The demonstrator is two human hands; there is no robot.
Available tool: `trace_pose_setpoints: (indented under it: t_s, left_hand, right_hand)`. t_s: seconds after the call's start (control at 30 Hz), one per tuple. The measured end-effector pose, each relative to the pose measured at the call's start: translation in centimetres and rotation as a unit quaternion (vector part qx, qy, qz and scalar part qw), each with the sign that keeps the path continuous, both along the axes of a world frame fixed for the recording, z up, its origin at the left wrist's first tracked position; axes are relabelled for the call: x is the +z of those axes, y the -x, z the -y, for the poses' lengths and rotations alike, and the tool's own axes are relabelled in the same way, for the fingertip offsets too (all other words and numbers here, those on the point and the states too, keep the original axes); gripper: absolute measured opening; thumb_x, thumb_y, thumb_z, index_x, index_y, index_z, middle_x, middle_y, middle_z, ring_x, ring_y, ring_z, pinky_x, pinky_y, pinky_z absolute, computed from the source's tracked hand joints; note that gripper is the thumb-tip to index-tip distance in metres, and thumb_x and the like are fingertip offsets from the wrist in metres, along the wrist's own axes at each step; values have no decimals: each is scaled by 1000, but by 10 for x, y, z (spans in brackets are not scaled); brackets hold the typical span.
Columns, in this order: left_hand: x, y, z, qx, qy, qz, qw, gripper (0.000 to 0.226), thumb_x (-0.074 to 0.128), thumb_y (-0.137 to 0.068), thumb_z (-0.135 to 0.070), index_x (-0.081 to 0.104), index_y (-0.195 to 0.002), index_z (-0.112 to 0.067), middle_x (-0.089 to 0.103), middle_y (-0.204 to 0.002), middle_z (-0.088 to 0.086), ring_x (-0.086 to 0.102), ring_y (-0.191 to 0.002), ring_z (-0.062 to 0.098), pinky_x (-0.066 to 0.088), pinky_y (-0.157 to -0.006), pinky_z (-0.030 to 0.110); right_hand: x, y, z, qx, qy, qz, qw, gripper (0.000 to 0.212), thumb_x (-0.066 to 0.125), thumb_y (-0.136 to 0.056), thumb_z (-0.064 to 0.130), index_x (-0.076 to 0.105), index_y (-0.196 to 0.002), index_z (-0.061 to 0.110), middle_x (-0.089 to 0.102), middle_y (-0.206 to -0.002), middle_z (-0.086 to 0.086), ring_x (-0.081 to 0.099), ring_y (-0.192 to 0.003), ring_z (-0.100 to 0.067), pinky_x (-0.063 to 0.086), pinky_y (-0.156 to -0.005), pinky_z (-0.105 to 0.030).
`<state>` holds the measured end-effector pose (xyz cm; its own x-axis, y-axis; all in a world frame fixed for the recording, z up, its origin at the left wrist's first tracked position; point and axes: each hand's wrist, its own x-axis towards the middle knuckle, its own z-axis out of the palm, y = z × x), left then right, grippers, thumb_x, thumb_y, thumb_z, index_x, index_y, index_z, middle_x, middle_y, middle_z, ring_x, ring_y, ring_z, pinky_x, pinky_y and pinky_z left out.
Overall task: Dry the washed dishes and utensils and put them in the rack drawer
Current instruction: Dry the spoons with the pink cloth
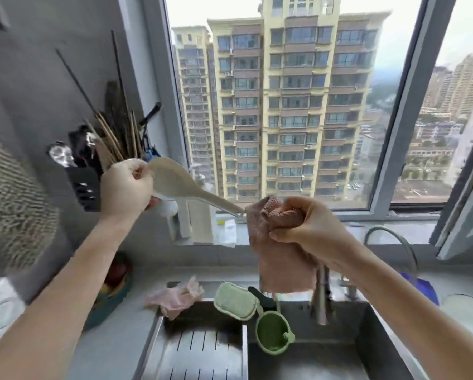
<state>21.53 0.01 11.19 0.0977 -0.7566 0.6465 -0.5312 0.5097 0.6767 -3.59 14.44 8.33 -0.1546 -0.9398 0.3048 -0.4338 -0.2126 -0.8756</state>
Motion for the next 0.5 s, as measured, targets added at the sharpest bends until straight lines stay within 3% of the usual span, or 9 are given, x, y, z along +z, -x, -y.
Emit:
trace_pose_setpoints:
  t_s: [0.07,0.13,0.23,0.27,0.37,0.5]
  left_hand:
    - [7,-37,9,-2,-29,-36,999,22,57,-90,-11,63,-71,-20,64,-69,8,66,-58,19,59,-58,42]
    - [19,-75,13,20,-21,-48,998,17,58,-90,-8,64,-76,-18,65,-75,11,65,-53,16,57,-52,49]
    - [46,-125,13,84,60,3,995,10,59,-90,-7,65,-85,-13,66,-78,15,61,-46,0,54,-46,31]
    - [54,-140,13,116,93,39,988,8,59,-89,-8,66,-86,-12,67,-77,15,63,-50,2,52,-49,27]
    - [76,-171,21,190,174,123,958,13,60,-88,-9,69,-95,-4,71,-82,19,67,-72,32,46,-67,34]
    - [82,-181,54,212,270,211,915,12,59,-86,-5,70,-91,-1,70,-79,21,65,-71,39,42,-65,38]
  right_hand:
    - [8,-29,26,23,23,-46,998,21,77,-66,-1,61,-72,11,60,-68,2,53,-67,-8,43,-63,-24]
    - [12,-59,48,48,38,-76,995,19,76,-66,0,65,-79,8,65,-75,-2,55,-71,-9,46,-67,-25]
    - [9,-95,75,75,63,-97,990,18,75,-64,1,60,-71,7,58,-67,2,50,-66,-9,40,-63,-28]
    - [6,-104,84,78,66,-104,989,19,75,-64,2,58,-69,7,55,-65,3,48,-65,-9,39,-62,-28]
    - [-9,-127,109,77,61,-125,987,24,75,-62,4,52,-64,12,49,-59,9,45,-62,-7,37,-61,-30]
    - [-29,-148,141,67,43,-144,986,37,74,-58,8,42,-56,27,43,-50,12,36,-55,-1,32,-55,-26]
